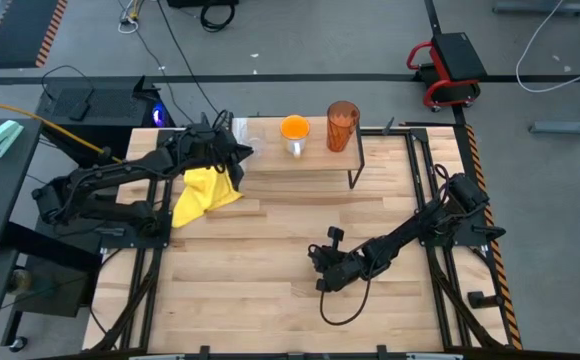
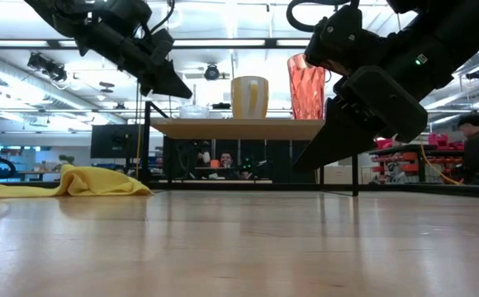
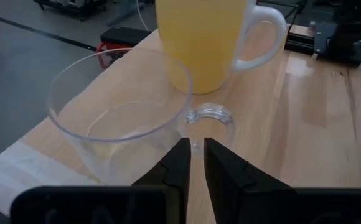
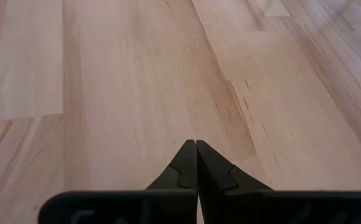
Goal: Stack small to large cups/mugs on shelf
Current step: Put the transparent mug on the shelf, then return to Home Position
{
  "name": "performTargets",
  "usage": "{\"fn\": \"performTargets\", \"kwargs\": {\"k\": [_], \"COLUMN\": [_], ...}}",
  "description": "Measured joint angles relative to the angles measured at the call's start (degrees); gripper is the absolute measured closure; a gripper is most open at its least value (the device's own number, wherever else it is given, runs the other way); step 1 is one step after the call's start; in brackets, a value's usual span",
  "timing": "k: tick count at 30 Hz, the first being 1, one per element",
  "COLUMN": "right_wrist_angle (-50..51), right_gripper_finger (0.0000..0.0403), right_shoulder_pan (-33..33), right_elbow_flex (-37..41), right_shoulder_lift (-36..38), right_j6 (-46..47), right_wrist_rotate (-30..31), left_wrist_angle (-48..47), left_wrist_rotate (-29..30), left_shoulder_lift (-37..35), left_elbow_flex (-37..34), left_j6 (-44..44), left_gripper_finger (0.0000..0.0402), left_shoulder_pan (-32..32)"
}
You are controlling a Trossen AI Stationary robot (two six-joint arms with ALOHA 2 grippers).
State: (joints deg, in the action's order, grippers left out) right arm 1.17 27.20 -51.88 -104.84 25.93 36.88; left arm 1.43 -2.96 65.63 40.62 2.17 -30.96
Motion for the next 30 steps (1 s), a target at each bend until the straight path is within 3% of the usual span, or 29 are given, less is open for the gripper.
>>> {"fn": "performTargets", "kwargs": {"k": [16,30], "right_wrist_angle": [0.07,0.39], "right_gripper_finger": [0.0400,0.0400], "right_shoulder_pan": [0.00,0.00], "right_elbow_flex": [0.00,0.00], "right_shoulder_lift": [0.00,0.00], "right_j6": [0.00,0.02], "right_wrist_rotate": [-0.96,-0.96], "left_wrist_angle": [-1.81,-12.90], "left_wrist_rotate": [-0.87,1.49], "left_shoulder_lift": [-0.87,-10.01], "left_elbow_flex": [0.00,0.04], "left_j6": [-1.89,-6.59], "left_gripper_finger": [0.0345,0.0349], "left_shoulder_pan": [2.39,7.78]}}
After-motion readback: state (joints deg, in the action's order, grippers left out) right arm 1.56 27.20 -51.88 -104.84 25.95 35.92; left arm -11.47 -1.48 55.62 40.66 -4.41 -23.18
